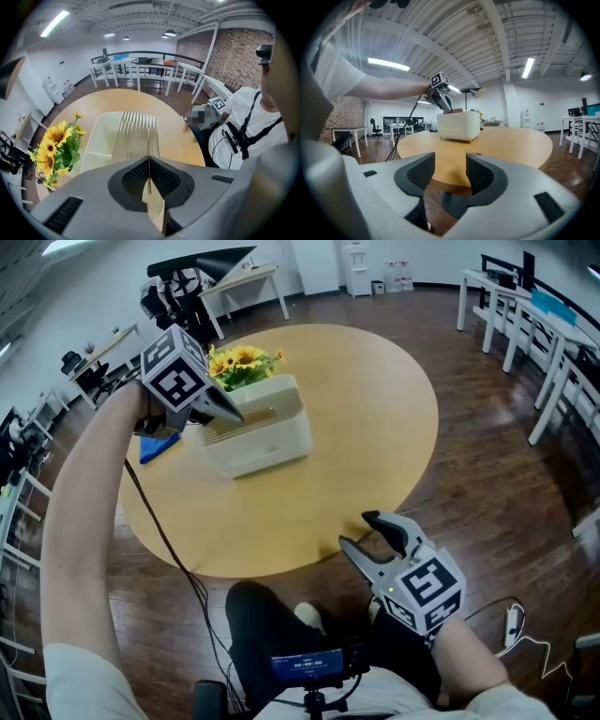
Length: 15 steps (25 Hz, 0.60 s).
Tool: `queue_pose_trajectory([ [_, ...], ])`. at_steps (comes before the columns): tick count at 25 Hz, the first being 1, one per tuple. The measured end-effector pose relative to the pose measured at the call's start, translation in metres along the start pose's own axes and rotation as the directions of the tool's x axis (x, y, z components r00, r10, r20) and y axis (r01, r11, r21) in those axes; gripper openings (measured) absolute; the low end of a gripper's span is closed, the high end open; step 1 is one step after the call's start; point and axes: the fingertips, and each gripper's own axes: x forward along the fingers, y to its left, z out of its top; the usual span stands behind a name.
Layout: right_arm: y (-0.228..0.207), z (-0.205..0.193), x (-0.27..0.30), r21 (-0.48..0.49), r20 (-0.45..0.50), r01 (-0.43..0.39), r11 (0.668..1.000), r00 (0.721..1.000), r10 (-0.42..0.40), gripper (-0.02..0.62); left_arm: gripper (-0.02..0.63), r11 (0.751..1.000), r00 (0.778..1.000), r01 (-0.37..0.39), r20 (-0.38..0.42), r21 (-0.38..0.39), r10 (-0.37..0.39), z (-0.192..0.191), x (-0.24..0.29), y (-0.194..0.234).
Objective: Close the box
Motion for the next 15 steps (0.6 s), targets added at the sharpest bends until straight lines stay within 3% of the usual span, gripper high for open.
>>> queue_pose_trajectory([
  [15,0.0025,-0.0021,-0.0002,0.000,-0.001,-0.010,1.000,1.000,0.010,0.216,0.011,1.000,1.000,0.001,-0.009,0.004,-0.001,0.0000,0.0015,0.0001],
])
